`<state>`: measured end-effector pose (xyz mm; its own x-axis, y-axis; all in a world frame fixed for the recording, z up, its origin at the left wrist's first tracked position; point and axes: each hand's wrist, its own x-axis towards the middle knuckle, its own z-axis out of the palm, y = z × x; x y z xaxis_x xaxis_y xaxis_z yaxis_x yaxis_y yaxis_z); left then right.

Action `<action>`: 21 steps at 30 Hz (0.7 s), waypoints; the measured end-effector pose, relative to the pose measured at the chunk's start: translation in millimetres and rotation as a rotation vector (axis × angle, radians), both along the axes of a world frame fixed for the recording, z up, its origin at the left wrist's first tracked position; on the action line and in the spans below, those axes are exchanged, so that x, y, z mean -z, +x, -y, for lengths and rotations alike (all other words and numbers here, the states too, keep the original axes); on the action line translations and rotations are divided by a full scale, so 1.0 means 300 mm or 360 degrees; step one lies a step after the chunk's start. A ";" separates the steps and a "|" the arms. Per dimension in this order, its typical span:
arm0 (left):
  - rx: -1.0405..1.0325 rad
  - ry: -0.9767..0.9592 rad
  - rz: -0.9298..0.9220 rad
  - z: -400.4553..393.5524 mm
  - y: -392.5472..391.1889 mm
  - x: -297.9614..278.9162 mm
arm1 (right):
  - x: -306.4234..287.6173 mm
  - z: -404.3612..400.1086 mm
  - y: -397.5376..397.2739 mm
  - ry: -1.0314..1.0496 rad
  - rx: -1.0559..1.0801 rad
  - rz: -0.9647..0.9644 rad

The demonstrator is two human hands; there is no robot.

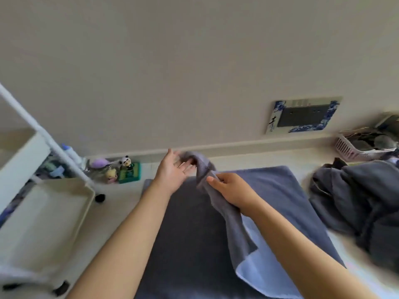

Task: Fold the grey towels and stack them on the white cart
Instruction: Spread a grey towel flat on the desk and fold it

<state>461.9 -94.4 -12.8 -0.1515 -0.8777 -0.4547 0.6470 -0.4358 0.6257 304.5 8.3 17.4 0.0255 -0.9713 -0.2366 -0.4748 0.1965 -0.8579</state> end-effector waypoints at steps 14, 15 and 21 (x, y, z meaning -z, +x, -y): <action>0.0281 0.0331 0.0468 -0.603 0.357 0.449 | 0.429 -0.100 0.408 0.0728 -0.0488 0.0391; 0.0305 0.0293 0.0517 -0.629 0.353 0.462 | 0.447 -0.104 0.404 0.0680 -0.0544 0.0306; 0.0376 0.0148 0.1229 -0.703 0.328 0.453 | 0.503 -0.049 0.432 0.0155 -0.1152 -0.0385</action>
